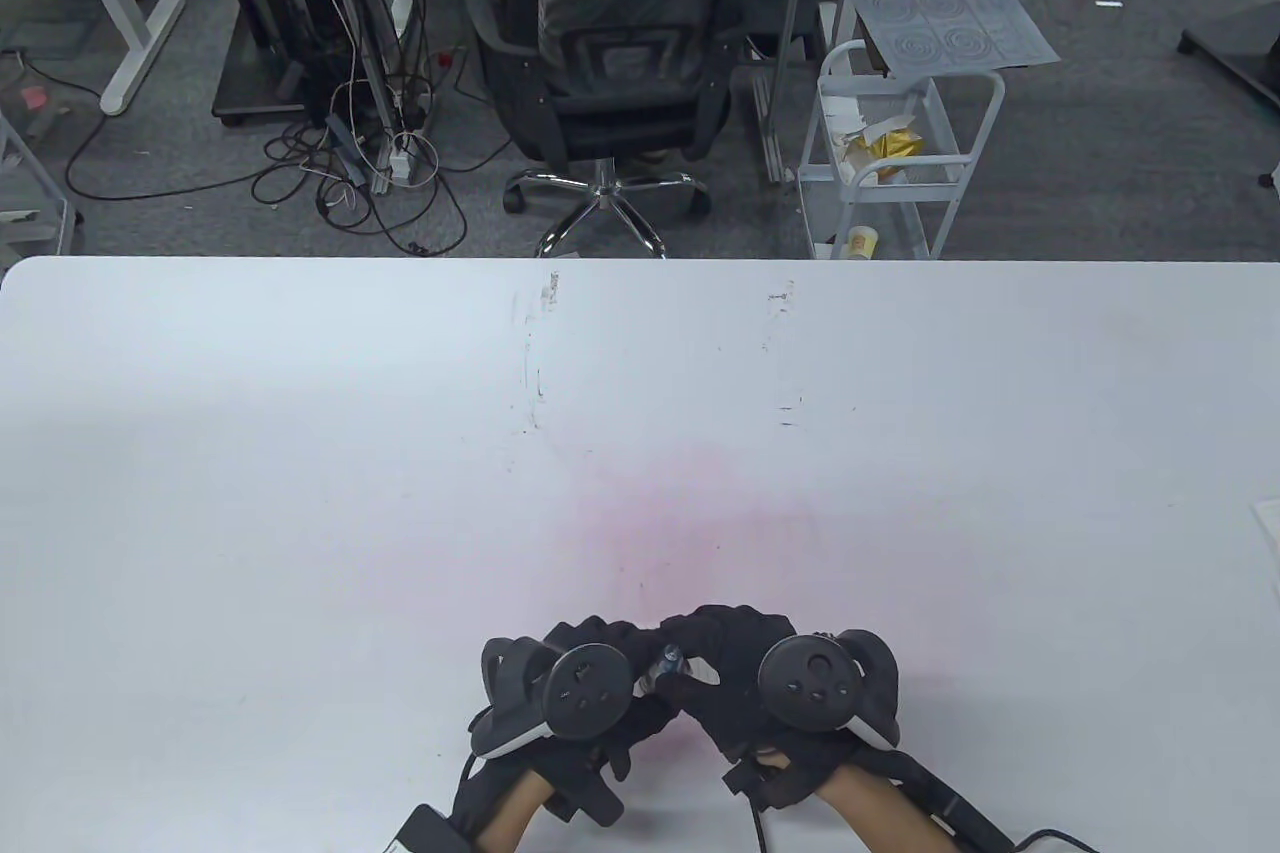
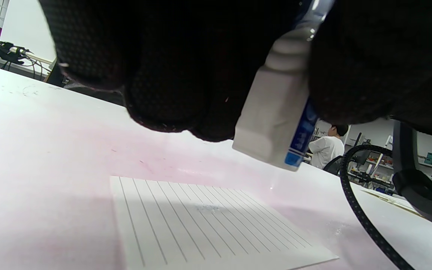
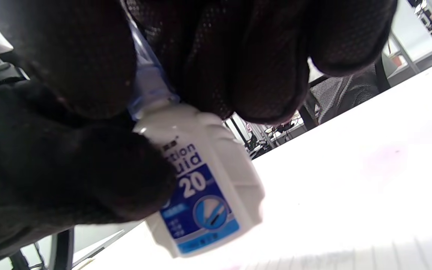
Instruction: Brush correction fluid to cover black text
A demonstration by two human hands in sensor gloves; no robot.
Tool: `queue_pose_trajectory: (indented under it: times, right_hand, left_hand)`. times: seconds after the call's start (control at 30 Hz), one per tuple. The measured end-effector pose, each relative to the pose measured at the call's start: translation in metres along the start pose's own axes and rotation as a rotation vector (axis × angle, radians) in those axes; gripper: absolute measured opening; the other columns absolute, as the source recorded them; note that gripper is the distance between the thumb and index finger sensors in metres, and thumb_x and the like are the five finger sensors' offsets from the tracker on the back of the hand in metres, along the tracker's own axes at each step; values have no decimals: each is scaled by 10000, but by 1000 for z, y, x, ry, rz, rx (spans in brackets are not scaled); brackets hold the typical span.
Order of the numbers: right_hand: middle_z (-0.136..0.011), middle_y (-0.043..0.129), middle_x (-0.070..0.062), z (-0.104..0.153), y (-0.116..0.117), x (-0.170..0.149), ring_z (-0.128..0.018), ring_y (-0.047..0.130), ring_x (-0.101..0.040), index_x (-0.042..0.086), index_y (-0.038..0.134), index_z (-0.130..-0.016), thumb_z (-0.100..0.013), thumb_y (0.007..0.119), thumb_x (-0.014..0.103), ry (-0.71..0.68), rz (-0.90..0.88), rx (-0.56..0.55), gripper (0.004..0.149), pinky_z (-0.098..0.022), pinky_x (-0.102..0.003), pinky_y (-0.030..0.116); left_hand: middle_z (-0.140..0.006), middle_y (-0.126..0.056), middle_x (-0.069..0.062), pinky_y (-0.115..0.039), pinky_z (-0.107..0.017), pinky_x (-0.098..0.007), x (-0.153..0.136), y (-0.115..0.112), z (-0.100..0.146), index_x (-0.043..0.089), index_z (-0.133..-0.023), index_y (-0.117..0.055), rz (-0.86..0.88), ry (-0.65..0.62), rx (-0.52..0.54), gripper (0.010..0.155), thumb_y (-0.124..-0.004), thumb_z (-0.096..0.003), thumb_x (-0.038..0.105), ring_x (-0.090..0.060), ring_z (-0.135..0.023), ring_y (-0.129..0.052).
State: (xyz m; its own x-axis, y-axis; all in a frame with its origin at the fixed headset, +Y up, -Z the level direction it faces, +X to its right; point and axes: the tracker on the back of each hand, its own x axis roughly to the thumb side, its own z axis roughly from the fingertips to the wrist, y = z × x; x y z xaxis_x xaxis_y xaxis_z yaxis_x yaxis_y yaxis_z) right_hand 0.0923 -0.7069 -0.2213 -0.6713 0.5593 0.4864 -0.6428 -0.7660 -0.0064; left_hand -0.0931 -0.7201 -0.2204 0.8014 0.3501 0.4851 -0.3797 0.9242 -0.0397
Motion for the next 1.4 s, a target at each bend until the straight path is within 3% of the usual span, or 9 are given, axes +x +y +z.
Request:
queue_pose_trajectory:
  times: [0.23,0.37,0.47,0.67,0.93,1.13,1.4]
  right_hand:
    - [-688,914,-24,2,1,0,-523,1004,-300,212,865,-739,-317,896,540,26,29,-48,535,-497,-545,759]
    - [-862,788,-75,1,-7,-4,-702,908,-384,183,751,-891,-346,811,626,56,70,-5,705,-561,-580,692]
    - [-919,733,-98,3,-17,-12,-781,843,-426,177,715,-930,-362,788,626,90,132,-47,728,-582,-603,659]
    - [-1029,575,-99,7,-53,-42,-943,647,-458,209,590,-1007,-396,730,625,220,434,-140,753,-643,-645,556]
    - [-1104,397,-47,13,-87,-88,-1056,355,-426,280,431,-1056,-417,689,637,445,671,-119,776,-699,-681,382]
    - [-1118,307,-16,20,-97,-119,-1065,238,-393,321,356,-1058,-417,665,662,621,854,-52,790,-708,-676,336]
    - [-1113,300,-11,23,-91,-134,-1057,241,-387,319,354,-1053,-412,661,664,633,818,-15,789,-703,-670,353]
  left_hand:
    - [-642,-1062,-50,-858,-489,-445,-1,1,0,215,-766,-923,-12,21,8,579,-953,-295,550,-244,-506,-1062]
    - [-658,-1056,-47,-855,-501,-446,-9,8,1,221,-775,-915,-33,87,50,581,-953,-296,546,-241,-523,-1059]
    - [-669,-1051,-45,-852,-508,-447,-24,16,3,224,-782,-909,-36,166,98,582,-953,-297,542,-242,-534,-1057]
    - [-686,-1044,-49,-848,-517,-451,-72,37,17,222,-798,-899,-56,385,194,585,-954,-305,531,-246,-549,-1052]
    - [-700,-1040,-55,-846,-520,-456,-133,60,44,221,-811,-891,-107,636,297,585,-955,-313,520,-251,-561,-1051]
    - [-715,-1032,-57,-837,-534,-459,-162,64,59,224,-819,-886,-92,797,329,585,-959,-315,512,-255,-577,-1045]
    - [-714,-1034,-54,-842,-530,-455,-188,53,65,223,-818,-888,-120,934,259,585,-959,-314,512,-250,-575,-1047]
